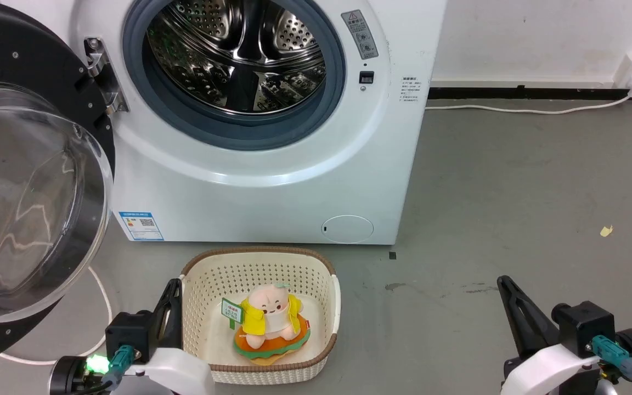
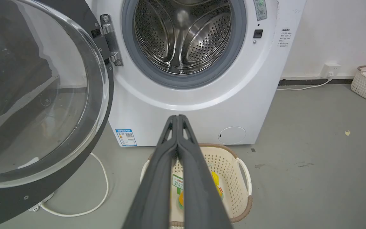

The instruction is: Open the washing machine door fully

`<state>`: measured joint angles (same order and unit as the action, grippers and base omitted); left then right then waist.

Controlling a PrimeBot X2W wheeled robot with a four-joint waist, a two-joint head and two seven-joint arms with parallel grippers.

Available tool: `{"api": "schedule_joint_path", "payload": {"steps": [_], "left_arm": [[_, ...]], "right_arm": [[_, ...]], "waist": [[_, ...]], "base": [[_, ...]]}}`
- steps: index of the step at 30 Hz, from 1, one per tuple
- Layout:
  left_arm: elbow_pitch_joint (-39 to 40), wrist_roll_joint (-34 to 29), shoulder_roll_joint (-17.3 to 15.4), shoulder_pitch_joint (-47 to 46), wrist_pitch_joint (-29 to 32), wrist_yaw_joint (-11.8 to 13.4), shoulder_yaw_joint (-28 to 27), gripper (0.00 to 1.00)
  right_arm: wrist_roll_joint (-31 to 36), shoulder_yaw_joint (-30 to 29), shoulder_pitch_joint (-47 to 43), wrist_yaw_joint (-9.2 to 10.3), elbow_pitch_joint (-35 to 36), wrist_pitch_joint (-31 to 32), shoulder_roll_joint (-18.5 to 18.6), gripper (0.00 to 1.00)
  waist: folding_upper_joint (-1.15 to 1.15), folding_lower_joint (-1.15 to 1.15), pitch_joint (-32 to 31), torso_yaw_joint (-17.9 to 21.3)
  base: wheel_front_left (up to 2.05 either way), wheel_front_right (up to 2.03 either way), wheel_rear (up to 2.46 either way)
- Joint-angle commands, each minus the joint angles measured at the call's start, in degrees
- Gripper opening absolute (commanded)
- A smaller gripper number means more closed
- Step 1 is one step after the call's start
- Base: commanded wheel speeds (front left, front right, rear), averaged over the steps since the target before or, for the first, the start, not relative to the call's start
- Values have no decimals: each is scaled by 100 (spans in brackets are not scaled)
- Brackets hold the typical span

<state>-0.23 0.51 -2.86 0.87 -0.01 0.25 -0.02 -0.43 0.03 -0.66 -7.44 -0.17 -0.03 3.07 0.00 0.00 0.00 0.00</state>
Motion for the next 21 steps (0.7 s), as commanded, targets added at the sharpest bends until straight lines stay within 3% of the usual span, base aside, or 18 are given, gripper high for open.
{"api": "schedule_joint_path", "payload": {"steps": [1, 21], "left_arm": [[23, -51, -2, -87, 1, -25, 2, 0], [23, -51, -2, -87, 1, -25, 2, 0]], "right_arm": [[43, -3, 66, -5, 17, 3, -19, 0], [43, -3, 66, -5, 17, 3, -19, 0]], "waist": [[0, 0, 0, 0], [0, 0, 0, 0]], "base": [[0, 0, 0], [0, 0, 0]]}}
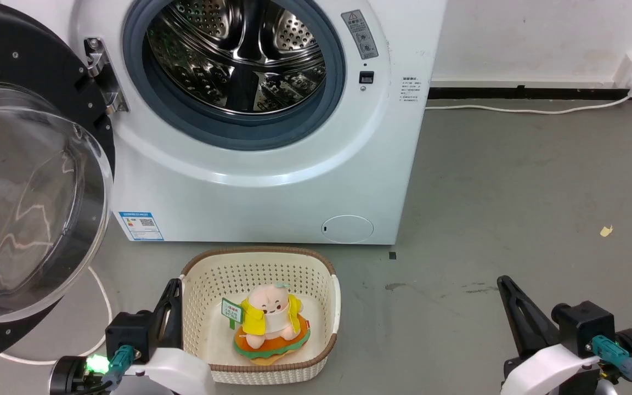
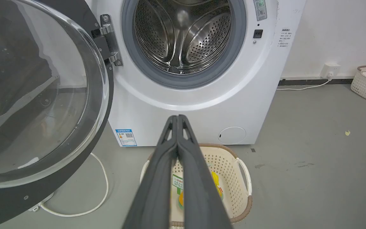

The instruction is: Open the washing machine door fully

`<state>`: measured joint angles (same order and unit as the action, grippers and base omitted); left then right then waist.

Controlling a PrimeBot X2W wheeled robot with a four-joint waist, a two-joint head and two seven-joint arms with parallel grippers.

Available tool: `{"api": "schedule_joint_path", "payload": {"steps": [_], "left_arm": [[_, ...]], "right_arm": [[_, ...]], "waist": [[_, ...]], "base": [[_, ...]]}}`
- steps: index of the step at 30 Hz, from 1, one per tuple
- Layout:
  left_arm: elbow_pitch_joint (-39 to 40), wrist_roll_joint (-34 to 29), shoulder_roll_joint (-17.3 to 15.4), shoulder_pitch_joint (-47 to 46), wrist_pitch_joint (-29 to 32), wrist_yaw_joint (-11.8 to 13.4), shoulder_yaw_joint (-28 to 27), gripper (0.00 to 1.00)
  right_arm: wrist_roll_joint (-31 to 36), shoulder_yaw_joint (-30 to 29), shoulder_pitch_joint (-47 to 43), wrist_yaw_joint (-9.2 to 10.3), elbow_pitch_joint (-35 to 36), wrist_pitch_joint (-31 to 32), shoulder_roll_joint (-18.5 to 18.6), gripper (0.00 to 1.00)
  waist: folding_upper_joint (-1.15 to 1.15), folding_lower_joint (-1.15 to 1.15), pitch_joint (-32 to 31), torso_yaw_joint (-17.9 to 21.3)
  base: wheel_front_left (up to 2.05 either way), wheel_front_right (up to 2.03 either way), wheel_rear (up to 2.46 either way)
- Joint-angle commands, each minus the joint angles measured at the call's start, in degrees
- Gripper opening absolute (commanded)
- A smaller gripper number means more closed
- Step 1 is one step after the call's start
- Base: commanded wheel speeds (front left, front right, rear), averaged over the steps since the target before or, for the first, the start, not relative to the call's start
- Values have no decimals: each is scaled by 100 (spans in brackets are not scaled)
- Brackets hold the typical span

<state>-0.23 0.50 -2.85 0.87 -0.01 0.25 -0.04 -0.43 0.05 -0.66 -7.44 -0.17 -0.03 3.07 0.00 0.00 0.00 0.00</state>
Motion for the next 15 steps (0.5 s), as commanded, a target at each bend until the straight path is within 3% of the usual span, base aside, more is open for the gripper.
{"api": "schedule_joint_path", "payload": {"steps": [1, 15], "left_arm": [[23, -50, -3, -87, 1, -25, 4, 0], [23, -50, -3, -87, 1, -25, 4, 0]], "right_arm": [[43, -5, 66, -5, 17, 3, -19, 0], [43, -5, 66, -5, 17, 3, -19, 0]], "waist": [[0, 0, 0, 0], [0, 0, 0, 0]], "base": [[0, 0, 0], [0, 0, 0]]}}
